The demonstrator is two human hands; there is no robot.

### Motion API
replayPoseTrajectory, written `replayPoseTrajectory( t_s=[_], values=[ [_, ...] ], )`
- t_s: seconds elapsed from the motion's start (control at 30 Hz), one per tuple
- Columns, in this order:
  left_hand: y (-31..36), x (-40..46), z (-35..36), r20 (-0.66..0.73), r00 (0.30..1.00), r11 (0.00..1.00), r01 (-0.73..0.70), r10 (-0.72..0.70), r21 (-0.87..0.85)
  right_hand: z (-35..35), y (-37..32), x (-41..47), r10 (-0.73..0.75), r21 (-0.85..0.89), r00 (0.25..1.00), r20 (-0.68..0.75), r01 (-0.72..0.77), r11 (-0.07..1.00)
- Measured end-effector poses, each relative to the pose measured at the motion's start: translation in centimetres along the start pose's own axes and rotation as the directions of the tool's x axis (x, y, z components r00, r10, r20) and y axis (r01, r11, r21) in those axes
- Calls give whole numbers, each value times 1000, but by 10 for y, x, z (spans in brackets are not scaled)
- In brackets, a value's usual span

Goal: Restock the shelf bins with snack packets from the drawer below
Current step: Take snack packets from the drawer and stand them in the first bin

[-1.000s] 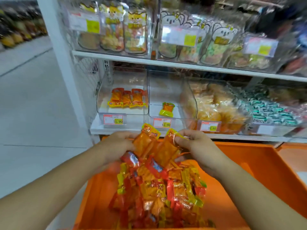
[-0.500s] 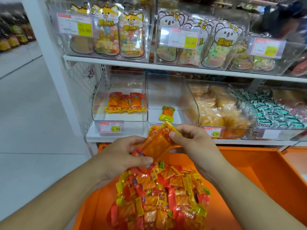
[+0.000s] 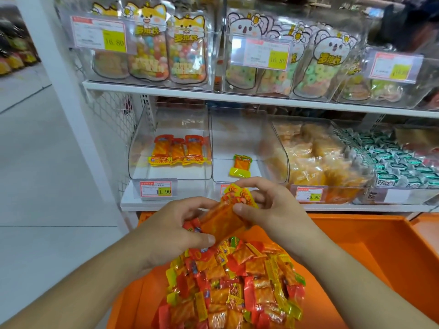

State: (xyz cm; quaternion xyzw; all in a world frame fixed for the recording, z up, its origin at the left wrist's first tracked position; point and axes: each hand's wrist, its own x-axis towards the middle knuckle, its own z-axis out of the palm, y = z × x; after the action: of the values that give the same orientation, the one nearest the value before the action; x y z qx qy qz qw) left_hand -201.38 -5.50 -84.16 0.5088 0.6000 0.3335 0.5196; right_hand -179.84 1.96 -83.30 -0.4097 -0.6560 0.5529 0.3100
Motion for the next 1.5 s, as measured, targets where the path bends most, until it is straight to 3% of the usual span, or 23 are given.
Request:
replayPoseTrajectory(
  t_s=[0.13,0.23,0.3,0.43,0.57,0.77,0.83,0.93,1.03,1.2,1.5],
  values=[
    [1,-1,-16,-120,993,989,-6,-13,-150,0,2,2,-25,-43,1000,-13,24,999],
    [0,0,-22,-239,968,939,-12,-75,-343,4,3,0,12,-8,997,73,-11,1000],
    [2,0,-21,-263,962,928,-24,-80,-372,10,6,-2,31,-45,992,120,-25,999],
    [6,-4,-20,-283,958,968,-20,-53,-251,25,12,-3,46,-61,995,91,-40,997],
    [8,-4,-21,-286,958,988,-37,-8,-151,35,11,1,46,44,997,55,-48,998],
    [7,1,-29,-353,935,992,-82,44,-95,49,0,4,14,50,1000,-8,-13,999],
    [6,7,-42,-436,897,992,-116,80,-58,55,-6,10,8,70,999,-33,-6,998],
    [3,18,-72,-580,780,964,-112,234,240,69,-16,32,-10,11,995,-96,11,1000],
    [-10,36,-105,-636,682,877,-18,362,480,90,-25,78,6,-67,983,-185,-19,998],
    [-37,63,-122,-609,742,895,26,281,445,119,-17,192,1,-351,943,-334,-125,928],
    [-63,84,-131,-644,703,902,9,302,432,134,19,317,59,-599,888,-456,-355,718]
  ],
)
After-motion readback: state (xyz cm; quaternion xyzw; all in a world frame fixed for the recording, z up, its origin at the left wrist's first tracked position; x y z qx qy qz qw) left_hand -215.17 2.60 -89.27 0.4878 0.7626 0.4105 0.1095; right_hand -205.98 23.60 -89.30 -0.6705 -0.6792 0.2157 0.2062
